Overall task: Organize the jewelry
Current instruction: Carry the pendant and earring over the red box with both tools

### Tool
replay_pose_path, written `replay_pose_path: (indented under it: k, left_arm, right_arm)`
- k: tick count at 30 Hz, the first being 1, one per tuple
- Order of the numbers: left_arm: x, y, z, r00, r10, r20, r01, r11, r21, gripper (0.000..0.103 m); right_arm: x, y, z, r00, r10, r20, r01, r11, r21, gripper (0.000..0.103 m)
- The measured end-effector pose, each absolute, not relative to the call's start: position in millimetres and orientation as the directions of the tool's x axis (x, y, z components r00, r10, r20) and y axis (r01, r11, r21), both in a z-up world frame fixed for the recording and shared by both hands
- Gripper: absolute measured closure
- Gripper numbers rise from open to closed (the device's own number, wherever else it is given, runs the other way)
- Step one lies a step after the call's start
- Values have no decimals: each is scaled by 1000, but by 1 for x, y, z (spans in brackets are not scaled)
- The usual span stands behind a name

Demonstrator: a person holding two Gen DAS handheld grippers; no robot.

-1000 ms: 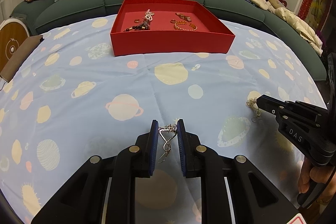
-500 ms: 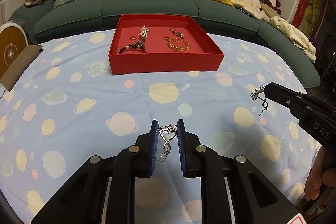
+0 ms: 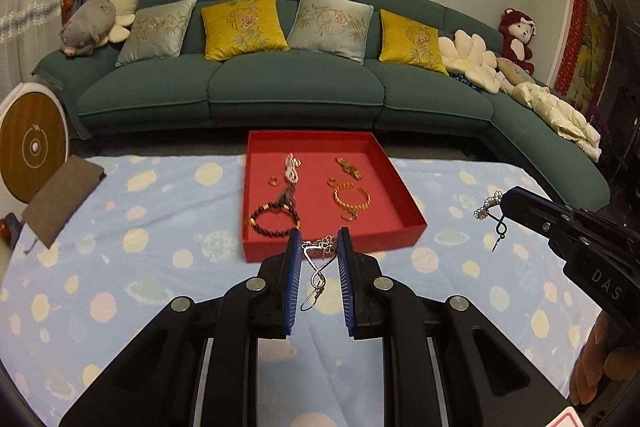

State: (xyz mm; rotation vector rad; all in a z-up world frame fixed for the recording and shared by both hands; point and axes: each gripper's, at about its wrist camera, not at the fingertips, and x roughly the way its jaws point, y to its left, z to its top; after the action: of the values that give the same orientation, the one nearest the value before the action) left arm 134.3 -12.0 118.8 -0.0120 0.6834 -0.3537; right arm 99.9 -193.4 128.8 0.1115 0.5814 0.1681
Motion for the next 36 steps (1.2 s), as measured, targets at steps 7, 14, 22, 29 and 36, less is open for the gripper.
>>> replay_pose_path:
  k: [7,14,22,29,36]
  left_arm:
    - [186,-13,145,760,-285,-584,292,953,-86,88]
    - [243,-17,146,760,-262,-595,264,961,-85,88]
    - [297,-33,123,741,-251,-623,260,962,-78,88]
    - [336,-37,85,713,-233,-661,245,966,-77,88]
    - [364,-43,58,710,-199,-676,224,973,-51,88]
  right_arm:
    - [146,-198,154,847,188,-497,-107,976,187,101]
    - [198,-204,159,855,158,-494,-75,980,184,101]
    - [254,-195,129,827,161,-539,-77,982,175,101]
    - [296,-201,93,810,159,-564,-57,979,195,101]
    - [330,-199,58,780,164,-604,-52,979,198,101]
